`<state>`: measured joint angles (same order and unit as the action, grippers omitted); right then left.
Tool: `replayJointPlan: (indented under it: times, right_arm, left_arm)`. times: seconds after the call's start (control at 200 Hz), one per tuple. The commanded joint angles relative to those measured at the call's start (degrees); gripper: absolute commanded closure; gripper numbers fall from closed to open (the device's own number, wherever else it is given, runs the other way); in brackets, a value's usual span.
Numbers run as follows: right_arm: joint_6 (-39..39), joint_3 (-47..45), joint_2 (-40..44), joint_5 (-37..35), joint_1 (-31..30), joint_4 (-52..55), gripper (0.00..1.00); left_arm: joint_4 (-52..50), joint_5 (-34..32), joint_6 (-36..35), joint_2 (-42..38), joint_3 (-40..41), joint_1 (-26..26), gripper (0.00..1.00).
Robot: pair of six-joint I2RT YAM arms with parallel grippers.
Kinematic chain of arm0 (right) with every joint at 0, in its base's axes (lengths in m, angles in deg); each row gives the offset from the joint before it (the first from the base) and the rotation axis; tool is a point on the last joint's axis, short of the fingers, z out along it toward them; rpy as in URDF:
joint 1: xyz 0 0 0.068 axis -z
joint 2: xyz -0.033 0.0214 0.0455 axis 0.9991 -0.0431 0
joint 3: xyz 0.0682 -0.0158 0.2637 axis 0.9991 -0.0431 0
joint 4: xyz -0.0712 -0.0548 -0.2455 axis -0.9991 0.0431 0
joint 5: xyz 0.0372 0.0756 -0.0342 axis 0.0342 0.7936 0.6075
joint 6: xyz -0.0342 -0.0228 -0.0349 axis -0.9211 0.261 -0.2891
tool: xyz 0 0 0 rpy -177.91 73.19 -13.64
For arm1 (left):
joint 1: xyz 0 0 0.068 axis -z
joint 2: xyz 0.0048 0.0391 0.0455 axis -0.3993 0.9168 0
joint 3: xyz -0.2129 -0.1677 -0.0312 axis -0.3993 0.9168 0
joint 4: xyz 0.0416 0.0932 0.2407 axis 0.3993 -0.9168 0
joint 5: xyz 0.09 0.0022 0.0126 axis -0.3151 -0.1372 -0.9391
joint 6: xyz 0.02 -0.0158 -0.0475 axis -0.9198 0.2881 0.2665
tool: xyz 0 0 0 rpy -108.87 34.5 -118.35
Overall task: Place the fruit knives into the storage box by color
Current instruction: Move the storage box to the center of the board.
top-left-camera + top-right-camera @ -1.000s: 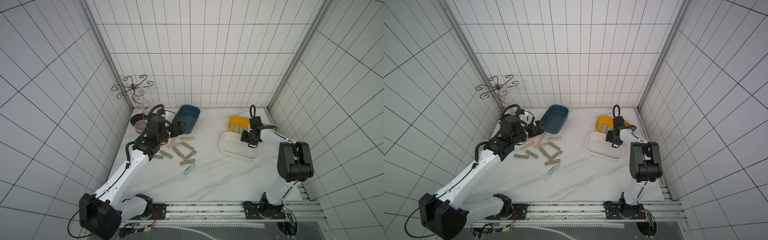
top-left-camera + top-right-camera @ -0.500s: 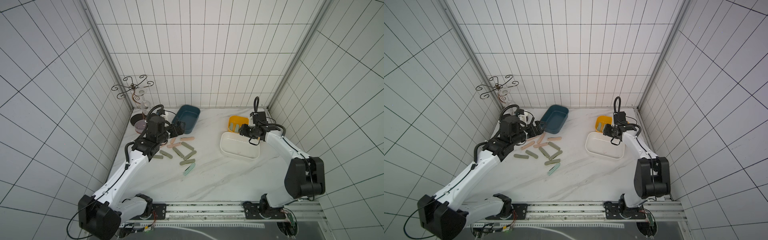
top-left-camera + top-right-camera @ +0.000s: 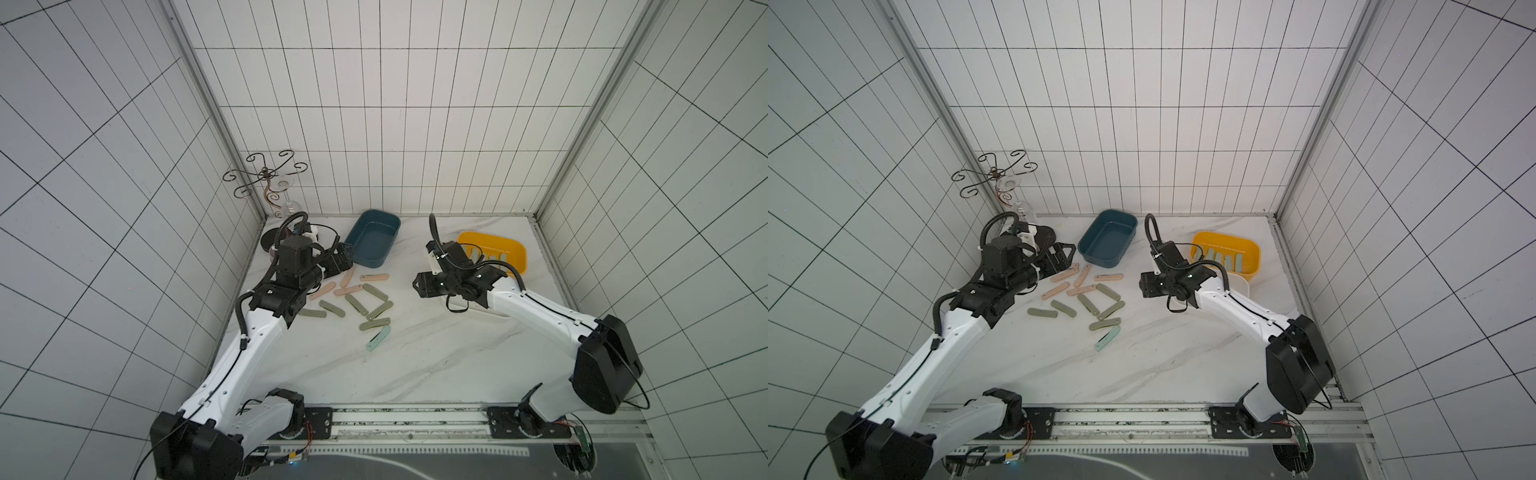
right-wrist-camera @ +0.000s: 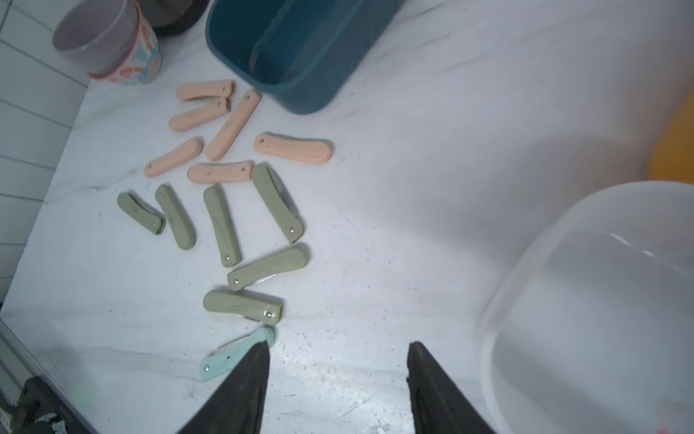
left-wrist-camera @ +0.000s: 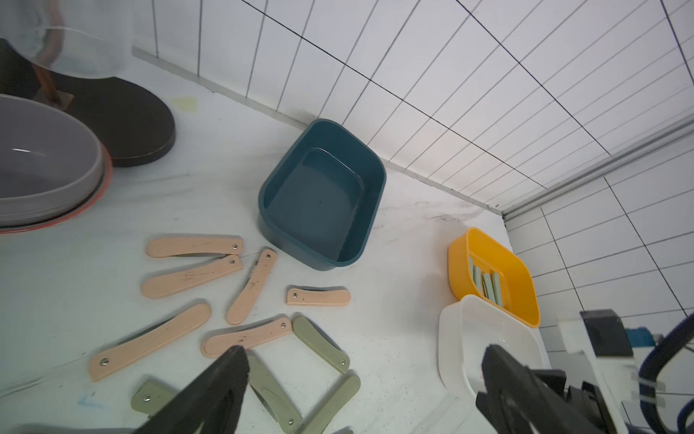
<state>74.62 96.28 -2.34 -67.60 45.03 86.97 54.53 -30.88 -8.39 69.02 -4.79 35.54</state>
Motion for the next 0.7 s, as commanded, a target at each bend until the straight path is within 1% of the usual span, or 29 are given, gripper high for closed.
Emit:
replayJointPlan:
  times: [0.0, 0.13, 0.26, 0.485, 0.585, 0.695]
  right_arm:
    - [0.52, 2.19, -4.1, -4.72, -5.58, 0.17, 0.39]
    - [-3.33, 5.95, -9.24, -7.42, -11.18, 1.12, 0.37]
    - [-6.6, 9.09, -12.84, -8.51, -13.99, 1.87, 0.37]
    - [-6.5, 13.14, -17.14, -8.16, -16.56, 2.91, 0.36]
    - [-6.33, 15.19, -19.16, -9.41, -18.23, 3.43, 0.36]
    - [-6.92, 17.94, -21.55, -12.66, -20.5, 4.86, 0.36]
  left_arm:
    - [-0.51, 1.96, 0.25, -1.52, 1.08, -2.84, 0.03]
    - [-0.73, 2.7, 0.03, -2.42, 1.97, -5.26, 0.03]
    - [-0.69, 3.06, 0.07, -2.69, 2.66, -5.94, 0.03]
    - [-0.62, 3.0, -0.16, -2.3, 3.12, -6.43, 0.03]
    - [-0.54, 3.02, -0.42, -1.81, 2.98, -7.23, 0.03]
    - [-0.54, 3.44, -0.57, -1.44, 2.7, -9.15, 0.03]
